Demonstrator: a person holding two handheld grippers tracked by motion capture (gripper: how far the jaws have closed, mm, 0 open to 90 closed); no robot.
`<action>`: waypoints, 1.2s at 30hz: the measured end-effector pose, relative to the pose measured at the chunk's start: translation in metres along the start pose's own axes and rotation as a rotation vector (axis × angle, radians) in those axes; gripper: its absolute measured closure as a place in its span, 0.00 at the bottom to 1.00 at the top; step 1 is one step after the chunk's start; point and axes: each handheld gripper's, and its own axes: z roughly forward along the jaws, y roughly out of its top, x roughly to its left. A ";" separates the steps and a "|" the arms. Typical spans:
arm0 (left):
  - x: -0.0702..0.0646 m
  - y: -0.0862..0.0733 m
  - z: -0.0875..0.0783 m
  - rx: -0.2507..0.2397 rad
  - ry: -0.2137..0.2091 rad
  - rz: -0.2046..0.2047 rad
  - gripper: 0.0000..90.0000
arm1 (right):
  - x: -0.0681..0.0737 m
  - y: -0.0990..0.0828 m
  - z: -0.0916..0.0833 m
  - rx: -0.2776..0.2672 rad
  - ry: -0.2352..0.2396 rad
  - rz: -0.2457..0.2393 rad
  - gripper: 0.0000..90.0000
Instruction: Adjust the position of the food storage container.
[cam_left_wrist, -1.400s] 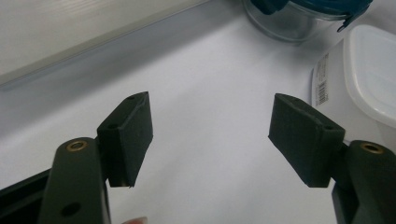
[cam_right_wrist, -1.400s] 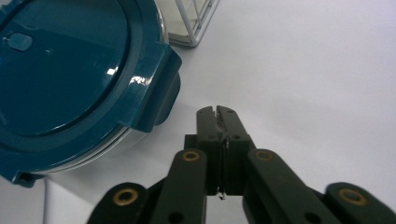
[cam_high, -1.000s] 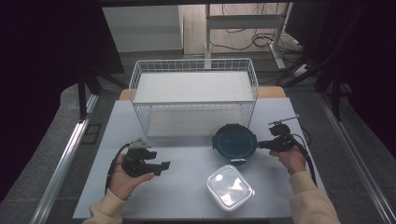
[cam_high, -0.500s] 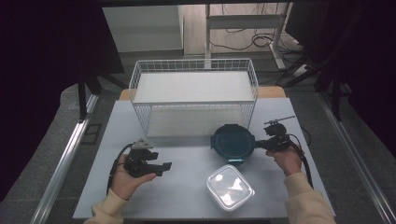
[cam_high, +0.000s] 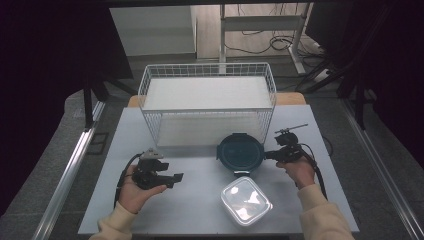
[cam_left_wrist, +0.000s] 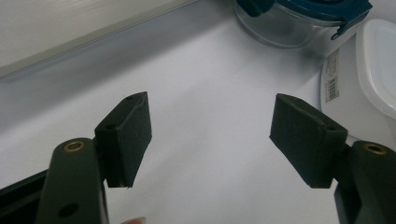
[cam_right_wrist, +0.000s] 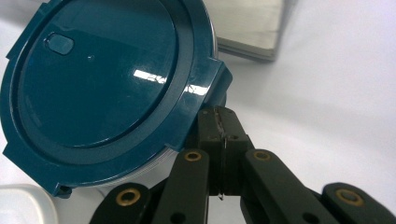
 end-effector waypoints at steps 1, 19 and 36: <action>0.000 0.000 0.000 0.000 0.000 -0.001 0.32 | 0.002 0.001 0.001 0.001 0.004 -0.002 1.00; 0.006 -0.002 0.002 0.008 0.007 -0.014 0.32 | 0.030 0.014 0.022 0.016 0.079 -0.048 1.00; 0.008 -0.002 0.003 0.011 0.007 -0.018 0.32 | 0.045 0.019 0.033 0.020 0.148 -0.079 1.00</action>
